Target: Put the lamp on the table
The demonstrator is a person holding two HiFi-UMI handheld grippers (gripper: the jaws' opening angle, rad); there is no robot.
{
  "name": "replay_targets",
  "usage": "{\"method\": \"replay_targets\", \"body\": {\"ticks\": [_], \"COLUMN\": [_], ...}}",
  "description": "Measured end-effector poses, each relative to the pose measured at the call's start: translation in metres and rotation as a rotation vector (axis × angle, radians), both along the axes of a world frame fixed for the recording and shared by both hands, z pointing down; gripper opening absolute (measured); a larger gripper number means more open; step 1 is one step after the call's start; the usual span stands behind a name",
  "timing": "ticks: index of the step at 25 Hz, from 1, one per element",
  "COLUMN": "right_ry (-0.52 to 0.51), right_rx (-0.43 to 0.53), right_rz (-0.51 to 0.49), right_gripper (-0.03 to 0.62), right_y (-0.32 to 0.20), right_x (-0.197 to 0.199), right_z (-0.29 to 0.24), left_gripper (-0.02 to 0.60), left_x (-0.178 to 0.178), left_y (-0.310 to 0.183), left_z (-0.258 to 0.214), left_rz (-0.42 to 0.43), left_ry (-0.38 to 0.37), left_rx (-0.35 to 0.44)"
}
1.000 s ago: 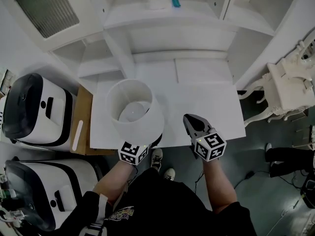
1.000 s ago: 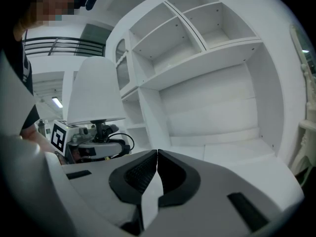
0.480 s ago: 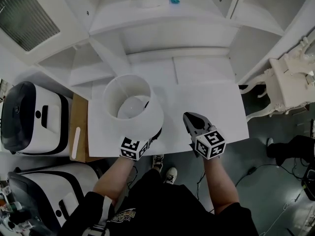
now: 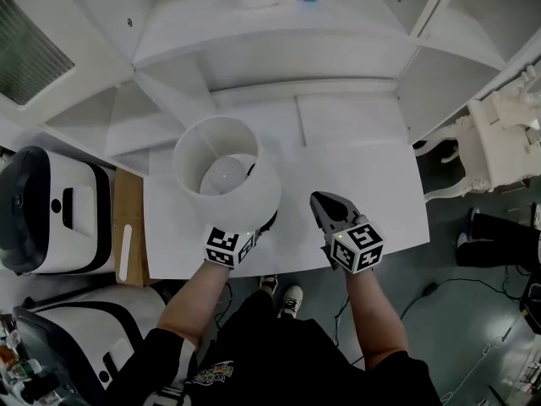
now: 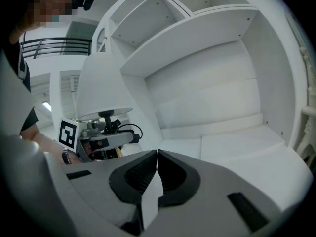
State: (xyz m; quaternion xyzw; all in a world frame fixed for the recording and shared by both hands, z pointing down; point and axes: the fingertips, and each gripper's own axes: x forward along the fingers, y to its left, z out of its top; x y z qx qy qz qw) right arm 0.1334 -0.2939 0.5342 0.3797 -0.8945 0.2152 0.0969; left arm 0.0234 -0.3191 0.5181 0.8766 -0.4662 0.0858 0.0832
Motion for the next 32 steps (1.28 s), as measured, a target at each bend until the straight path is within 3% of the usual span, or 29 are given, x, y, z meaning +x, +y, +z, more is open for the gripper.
{"method": "replay_targets", "body": {"ticks": [9,16,32], "right_ry": [0.024,0.105,0.045], "right_rx": [-0.015,-0.007,-0.038], "right_rz": [0.007,-0.073,0.015], "right_gripper": [0.026,0.026,0.026], "right_y": [-0.038,-0.058,-0.096], "right_x": [-0.002,-0.001,-0.005], "right_z": [0.019,0.028,0.044], "left_gripper": [0.114,0.114,0.114], "left_x": [-0.001,-0.002,0.002], "left_y": [-0.036,-0.058,-0.111], "left_z": [0.017,0.03,0.047], "left_rz": [-0.006,-0.005,-0.003], "left_ry": [0.015,0.014,0.013], "left_rx": [-0.011,-0.018,0.003]}}
